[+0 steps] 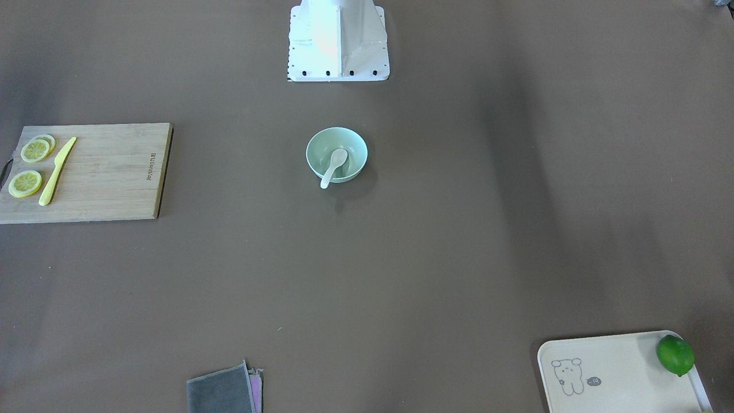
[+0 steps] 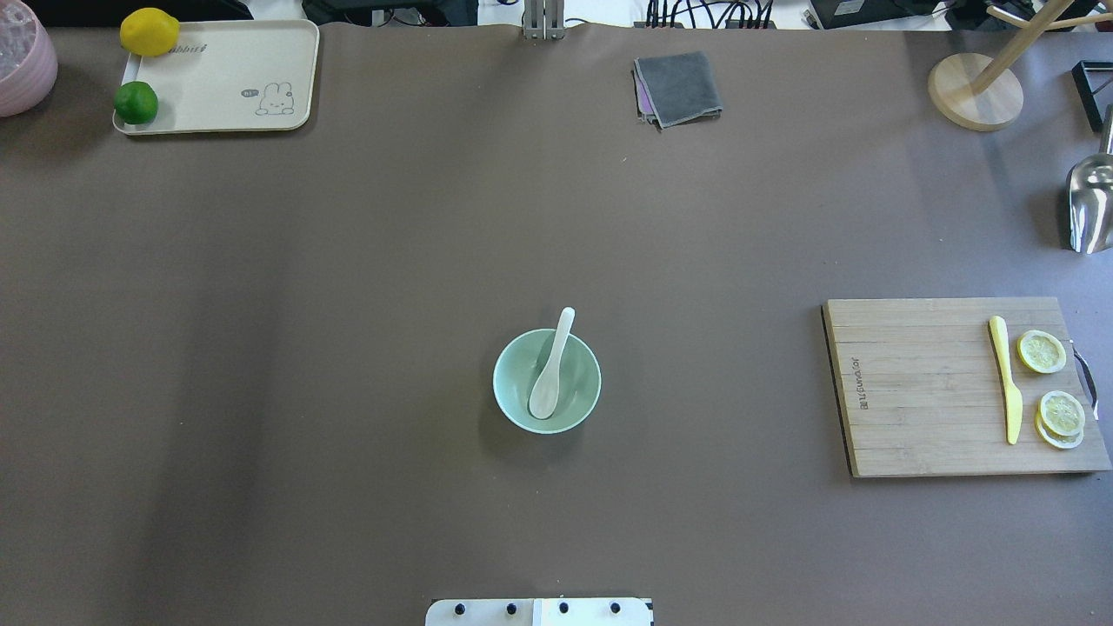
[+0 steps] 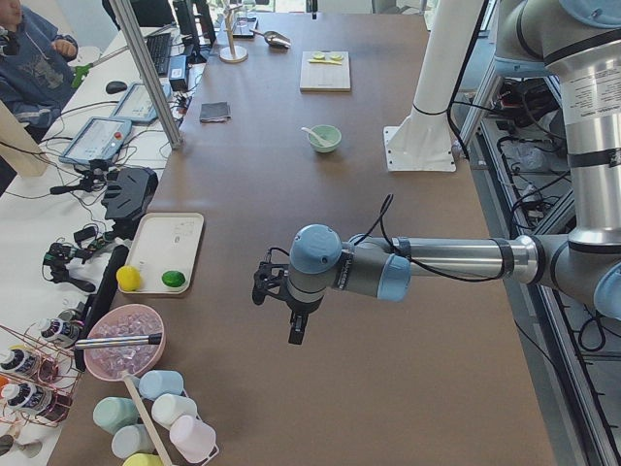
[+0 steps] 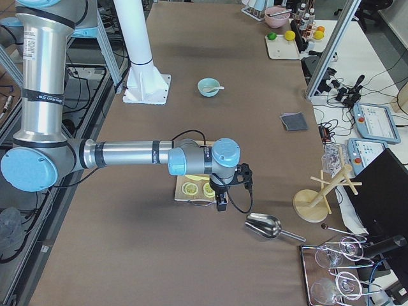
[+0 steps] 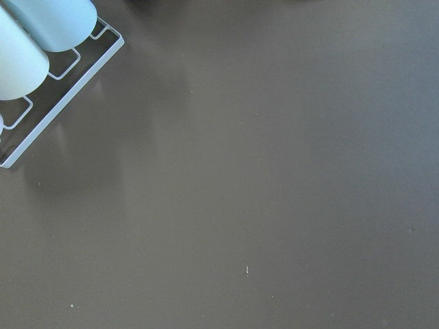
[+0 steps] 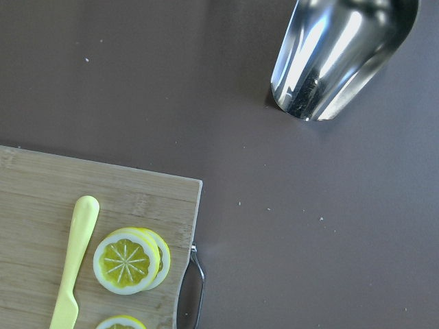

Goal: Place spoon in bowl

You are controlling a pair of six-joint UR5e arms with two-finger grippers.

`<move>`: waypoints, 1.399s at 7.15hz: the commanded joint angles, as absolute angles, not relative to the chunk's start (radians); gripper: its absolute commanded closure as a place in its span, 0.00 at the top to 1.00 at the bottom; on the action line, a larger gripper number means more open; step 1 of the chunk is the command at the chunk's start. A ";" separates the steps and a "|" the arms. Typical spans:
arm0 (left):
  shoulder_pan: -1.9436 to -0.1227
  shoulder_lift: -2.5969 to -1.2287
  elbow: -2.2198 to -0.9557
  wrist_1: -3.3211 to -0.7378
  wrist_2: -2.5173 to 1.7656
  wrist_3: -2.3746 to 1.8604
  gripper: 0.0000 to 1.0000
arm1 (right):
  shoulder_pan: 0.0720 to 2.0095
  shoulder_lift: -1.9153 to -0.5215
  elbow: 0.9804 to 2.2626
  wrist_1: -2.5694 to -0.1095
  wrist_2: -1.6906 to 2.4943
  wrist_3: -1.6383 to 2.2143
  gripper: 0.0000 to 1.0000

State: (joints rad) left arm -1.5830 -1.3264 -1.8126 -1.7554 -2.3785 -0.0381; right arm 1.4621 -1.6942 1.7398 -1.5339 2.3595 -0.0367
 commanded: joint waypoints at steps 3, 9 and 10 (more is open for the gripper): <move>-1.557 -1.279 -1.836 -1.649 -2.396 -0.023 0.98 | 1.462 -1.684 1.744 -1.534 2.397 -0.032 1.00; -1.562 -1.305 -1.858 -1.652 -2.395 -0.026 0.98 | 1.512 -1.701 1.738 -1.534 2.393 -0.037 1.00; -1.560 -1.331 -1.829 -1.660 -2.402 -0.034 0.98 | 1.523 -1.713 1.730 -1.534 2.379 -0.038 1.00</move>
